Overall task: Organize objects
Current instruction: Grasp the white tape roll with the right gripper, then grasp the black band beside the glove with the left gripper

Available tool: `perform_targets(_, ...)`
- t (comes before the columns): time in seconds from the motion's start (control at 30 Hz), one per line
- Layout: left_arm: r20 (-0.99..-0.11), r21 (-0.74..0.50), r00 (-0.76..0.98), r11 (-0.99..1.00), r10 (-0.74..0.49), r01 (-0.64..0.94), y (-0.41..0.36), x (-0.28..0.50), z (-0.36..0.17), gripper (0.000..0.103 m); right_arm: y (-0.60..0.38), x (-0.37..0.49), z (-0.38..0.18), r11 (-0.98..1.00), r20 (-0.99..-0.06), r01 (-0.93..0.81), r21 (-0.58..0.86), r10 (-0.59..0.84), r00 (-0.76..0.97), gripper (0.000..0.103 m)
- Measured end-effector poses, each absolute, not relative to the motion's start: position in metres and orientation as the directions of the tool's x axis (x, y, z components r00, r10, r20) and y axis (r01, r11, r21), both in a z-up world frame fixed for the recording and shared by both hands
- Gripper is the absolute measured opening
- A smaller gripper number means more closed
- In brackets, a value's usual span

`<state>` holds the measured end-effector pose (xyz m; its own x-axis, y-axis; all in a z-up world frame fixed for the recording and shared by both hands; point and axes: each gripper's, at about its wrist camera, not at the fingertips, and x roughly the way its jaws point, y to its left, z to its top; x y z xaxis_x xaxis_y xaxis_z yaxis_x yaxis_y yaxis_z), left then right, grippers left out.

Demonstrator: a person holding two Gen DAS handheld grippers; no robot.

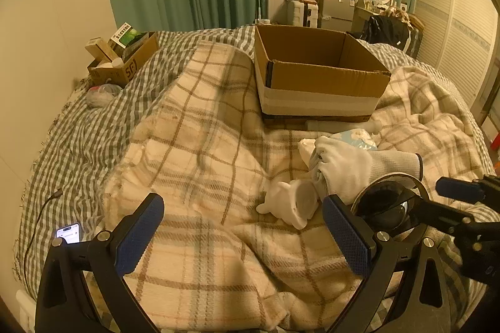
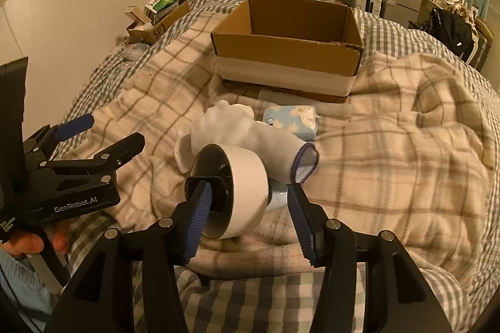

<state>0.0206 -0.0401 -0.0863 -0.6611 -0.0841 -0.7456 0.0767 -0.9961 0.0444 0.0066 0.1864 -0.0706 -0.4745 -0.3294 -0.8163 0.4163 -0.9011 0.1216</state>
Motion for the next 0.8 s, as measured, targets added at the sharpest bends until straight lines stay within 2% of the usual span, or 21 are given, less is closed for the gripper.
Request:
perform_targets(0.17, -0.746, 0.037, -0.663, -0.997, -0.068, 0.060, -0.035, 0.022, -0.087, 0.103, 0.189, 0.017, -0.068, -0.908, -0.840, 0.417, 0.044, -0.259, -0.476, 0.050)
perform_targets(0.33, -0.757, 0.045, -0.652, -0.999, -0.051, 0.026, -0.024, 0.022, -0.092, 0.103, 0.182, 0.014, -0.090, -0.893, -0.867, 0.441, 0.089, -0.288, -0.407, 0.048)
perform_targets(0.4, -0.758, 0.049, -0.650, -0.999, -0.052, 0.023, -0.022, 0.023, -0.092, 0.103, 0.183, 0.009, -0.100, -0.889, -0.878, 0.442, 0.123, -0.305, -0.370, 0.036)
perform_targets(0.5, -0.760, 0.037, -0.648, -0.999, -0.050, 0.033, -0.026, 0.024, -0.090, 0.103, 0.184, 0.009, -0.101, -0.879, -0.875, 0.449, 0.163, -0.339, -0.346, 0.028)
perform_targets(0.63, -0.750, 0.024, -0.659, -0.998, -0.056, 0.057, -0.033, 0.027, -0.081, 0.103, 0.186, 0.017, -0.085, -0.873, -0.850, 0.464, 0.150, -0.353, -0.390, 0.024)
perform_targets(0.67, -0.748, 0.022, -0.662, -0.998, -0.058, 0.062, -0.034, 0.028, -0.080, 0.103, 0.186, 0.018, -0.079, -0.874, -0.844, 0.465, 0.143, -0.353, -0.404, 0.013)
perform_targets(0.7, -0.743, 0.018, -0.667, -0.997, -0.059, 0.069, -0.035, 0.029, -0.076, 0.103, 0.187, 0.019, -0.072, -0.877, -0.835, 0.464, 0.121, -0.343, -0.430, 0.008)
perform_targets(0.8, -0.735, 0.006, -0.676, -0.997, -0.058, 0.079, -0.036, 0.032, -0.070, 0.103, 0.190, 0.020, -0.052, -0.881, -0.814, 0.461, 0.105, -0.343, -0.469, 0.003)
